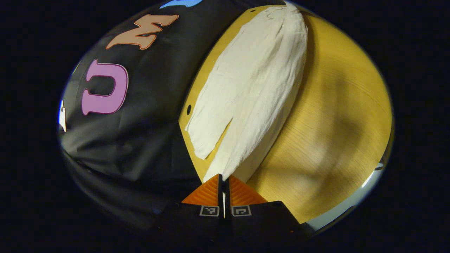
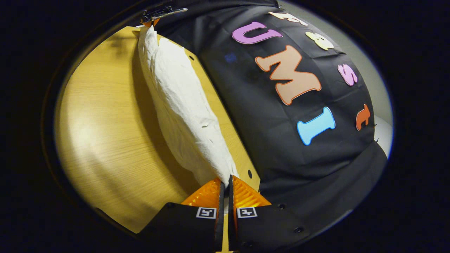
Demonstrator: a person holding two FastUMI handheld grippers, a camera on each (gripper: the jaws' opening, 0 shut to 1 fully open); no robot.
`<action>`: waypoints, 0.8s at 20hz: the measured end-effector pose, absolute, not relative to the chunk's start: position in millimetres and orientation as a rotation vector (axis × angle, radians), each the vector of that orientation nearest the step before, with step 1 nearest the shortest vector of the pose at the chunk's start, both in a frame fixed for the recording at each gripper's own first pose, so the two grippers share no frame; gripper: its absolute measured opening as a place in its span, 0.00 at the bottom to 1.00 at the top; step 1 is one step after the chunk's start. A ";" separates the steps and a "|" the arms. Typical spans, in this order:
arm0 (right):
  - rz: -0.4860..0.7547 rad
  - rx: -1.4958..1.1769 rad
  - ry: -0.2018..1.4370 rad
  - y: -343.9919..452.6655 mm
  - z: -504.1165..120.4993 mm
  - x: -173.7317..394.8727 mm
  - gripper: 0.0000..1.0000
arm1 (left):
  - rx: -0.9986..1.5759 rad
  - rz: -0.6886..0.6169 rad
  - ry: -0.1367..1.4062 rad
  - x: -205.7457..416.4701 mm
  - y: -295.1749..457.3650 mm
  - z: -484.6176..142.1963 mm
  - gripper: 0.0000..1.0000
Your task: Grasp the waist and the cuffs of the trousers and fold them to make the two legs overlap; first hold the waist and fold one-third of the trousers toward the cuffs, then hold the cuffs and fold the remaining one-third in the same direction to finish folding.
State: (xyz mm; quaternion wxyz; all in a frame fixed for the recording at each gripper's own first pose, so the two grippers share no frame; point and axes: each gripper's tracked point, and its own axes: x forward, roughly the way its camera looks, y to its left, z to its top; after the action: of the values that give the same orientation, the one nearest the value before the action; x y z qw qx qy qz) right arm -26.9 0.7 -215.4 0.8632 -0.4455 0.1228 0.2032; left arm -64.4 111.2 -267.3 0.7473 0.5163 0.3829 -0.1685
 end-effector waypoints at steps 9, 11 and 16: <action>0.294 -0.898 0.245 0.3 -186.1 34.3 0.07 | 1.149 -0.305 0.652 52.6 92.0 -218.2 0.00; 0.260 -0.920 0.243 4.3 -180.5 51.7 0.07 | 1.139 -0.309 0.629 75.5 91.8 -217.8 0.00; 0.203 -0.915 0.265 18.4 -181.4 103.2 0.07 | 1.129 -0.348 0.604 120.5 86.7 -236.5 0.00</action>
State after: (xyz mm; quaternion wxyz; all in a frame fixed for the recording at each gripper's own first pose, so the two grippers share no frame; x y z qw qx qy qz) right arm 103.2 18.4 -181.4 0.8838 -0.4396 0.1273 0.0976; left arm 120.5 86.7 -236.5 0.7877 0.5242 0.2804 -0.1615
